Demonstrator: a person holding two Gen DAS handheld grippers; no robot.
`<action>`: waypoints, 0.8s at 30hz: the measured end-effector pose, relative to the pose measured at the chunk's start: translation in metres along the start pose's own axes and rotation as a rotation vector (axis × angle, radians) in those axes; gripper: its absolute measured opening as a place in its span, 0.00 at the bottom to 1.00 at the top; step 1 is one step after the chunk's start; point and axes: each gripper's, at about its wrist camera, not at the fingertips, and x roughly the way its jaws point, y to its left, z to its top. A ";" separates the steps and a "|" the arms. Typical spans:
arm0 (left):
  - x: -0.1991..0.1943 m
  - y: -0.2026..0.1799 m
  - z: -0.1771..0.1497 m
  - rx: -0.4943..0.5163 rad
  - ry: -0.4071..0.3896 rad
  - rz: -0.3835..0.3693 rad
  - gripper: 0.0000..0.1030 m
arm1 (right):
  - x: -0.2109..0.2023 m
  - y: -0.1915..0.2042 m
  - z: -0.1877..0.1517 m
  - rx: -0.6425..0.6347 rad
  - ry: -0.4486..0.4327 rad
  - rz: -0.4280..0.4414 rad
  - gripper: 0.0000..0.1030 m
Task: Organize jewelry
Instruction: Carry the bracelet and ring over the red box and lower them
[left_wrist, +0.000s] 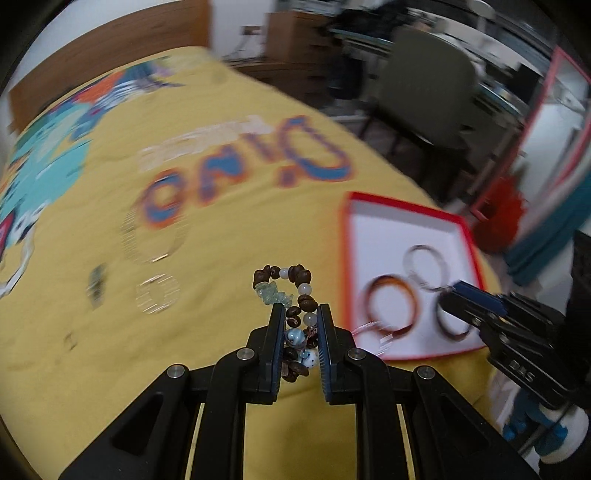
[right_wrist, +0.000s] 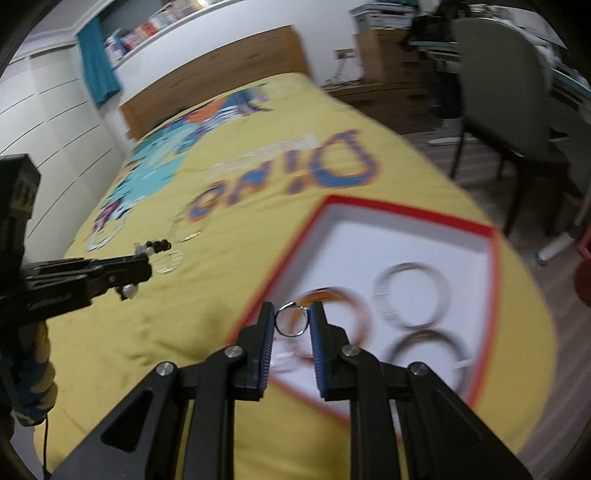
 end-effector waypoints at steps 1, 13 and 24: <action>0.008 -0.013 0.007 0.017 0.005 -0.019 0.16 | 0.001 -0.014 0.004 0.010 -0.001 -0.017 0.17; 0.111 -0.086 0.053 0.138 0.126 -0.035 0.16 | 0.051 -0.103 0.037 0.048 0.074 -0.058 0.17; 0.136 -0.086 0.047 0.162 0.190 0.008 0.16 | 0.075 -0.108 0.036 0.014 0.102 -0.059 0.18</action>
